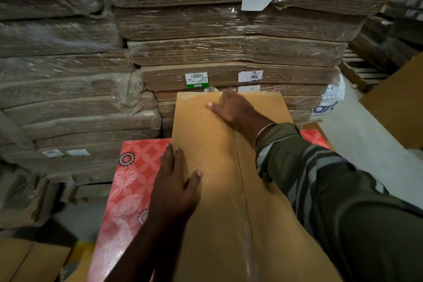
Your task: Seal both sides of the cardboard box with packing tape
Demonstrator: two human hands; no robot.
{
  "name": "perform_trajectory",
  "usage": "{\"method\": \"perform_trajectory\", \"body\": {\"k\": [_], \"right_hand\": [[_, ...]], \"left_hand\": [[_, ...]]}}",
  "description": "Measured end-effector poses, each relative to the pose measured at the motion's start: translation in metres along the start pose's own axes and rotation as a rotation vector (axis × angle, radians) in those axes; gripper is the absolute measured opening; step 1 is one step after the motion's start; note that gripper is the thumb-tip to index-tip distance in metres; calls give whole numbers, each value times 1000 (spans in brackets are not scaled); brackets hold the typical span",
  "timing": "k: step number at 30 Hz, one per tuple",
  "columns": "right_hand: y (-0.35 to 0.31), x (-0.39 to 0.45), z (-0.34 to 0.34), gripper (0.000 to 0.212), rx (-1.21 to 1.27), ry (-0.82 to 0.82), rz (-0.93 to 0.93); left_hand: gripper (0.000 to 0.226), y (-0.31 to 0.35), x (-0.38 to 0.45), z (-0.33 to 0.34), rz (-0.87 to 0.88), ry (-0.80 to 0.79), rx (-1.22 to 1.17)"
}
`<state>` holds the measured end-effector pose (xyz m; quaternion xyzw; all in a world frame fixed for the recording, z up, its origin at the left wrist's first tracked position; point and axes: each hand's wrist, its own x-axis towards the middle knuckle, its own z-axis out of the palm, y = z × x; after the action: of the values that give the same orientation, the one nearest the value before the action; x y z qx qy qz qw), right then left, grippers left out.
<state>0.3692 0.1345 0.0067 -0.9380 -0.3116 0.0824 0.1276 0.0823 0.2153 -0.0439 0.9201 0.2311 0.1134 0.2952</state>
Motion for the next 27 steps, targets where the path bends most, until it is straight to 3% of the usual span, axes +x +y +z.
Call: {"method": "perform_trajectory", "body": {"k": [4,7,15,22,27], "right_hand": [[3,16,-4,90,-19,121,-12],[5,28,-4,92,-33,144,-21],[11,32,12,110,-76,-17,1],[2,-68,21,108,-24,-136,16],[-10,-163,26,102,-122,-238,-23]], "left_hand": [[82,4,-2,-1,-21,1,-15],[82,7,-2,-3,-31,-3,-18],[85,4,0,-2,-16,-10,-9],[88,-8,10,0,14,-50,37],[90,-5,12,-2,17,-72,53]]}}
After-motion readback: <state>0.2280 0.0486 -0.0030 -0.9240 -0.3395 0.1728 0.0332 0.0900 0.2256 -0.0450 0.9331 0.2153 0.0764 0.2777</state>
